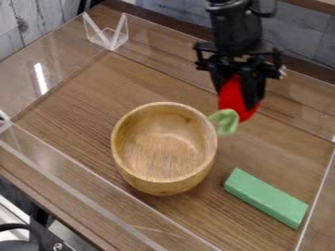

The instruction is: Move the red fruit to the right

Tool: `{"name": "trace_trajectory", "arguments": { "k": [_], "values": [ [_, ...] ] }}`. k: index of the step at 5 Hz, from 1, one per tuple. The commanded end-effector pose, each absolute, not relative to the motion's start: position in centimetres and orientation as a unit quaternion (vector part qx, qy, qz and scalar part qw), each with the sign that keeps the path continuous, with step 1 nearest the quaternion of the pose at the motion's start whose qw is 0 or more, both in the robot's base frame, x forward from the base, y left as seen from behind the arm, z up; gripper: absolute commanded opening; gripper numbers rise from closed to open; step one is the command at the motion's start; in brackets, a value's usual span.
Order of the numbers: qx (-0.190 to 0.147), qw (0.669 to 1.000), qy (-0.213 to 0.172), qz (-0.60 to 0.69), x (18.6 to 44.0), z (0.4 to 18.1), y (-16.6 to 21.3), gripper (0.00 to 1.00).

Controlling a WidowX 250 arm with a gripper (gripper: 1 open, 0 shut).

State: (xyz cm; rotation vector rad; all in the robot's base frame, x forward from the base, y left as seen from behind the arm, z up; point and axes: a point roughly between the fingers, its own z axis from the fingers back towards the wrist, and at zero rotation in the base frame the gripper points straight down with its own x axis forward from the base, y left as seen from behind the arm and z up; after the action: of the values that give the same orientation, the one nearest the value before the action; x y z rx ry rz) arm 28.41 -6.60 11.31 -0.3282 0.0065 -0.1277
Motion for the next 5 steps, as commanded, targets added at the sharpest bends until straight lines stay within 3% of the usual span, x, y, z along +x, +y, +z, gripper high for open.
{"name": "trace_trajectory", "arguments": {
  "k": [1, 2, 5],
  "values": [
    [-0.148, 0.987, -0.016, -0.052, 30.1, 11.8, -6.4, 0.00],
    [-0.139, 0.990, -0.010, -0.036, 30.9, 10.8, -6.2, 0.00],
    [-0.112, 0.994, 0.005, 0.014, 32.1, 7.1, -10.2, 0.00]
  ]
}}
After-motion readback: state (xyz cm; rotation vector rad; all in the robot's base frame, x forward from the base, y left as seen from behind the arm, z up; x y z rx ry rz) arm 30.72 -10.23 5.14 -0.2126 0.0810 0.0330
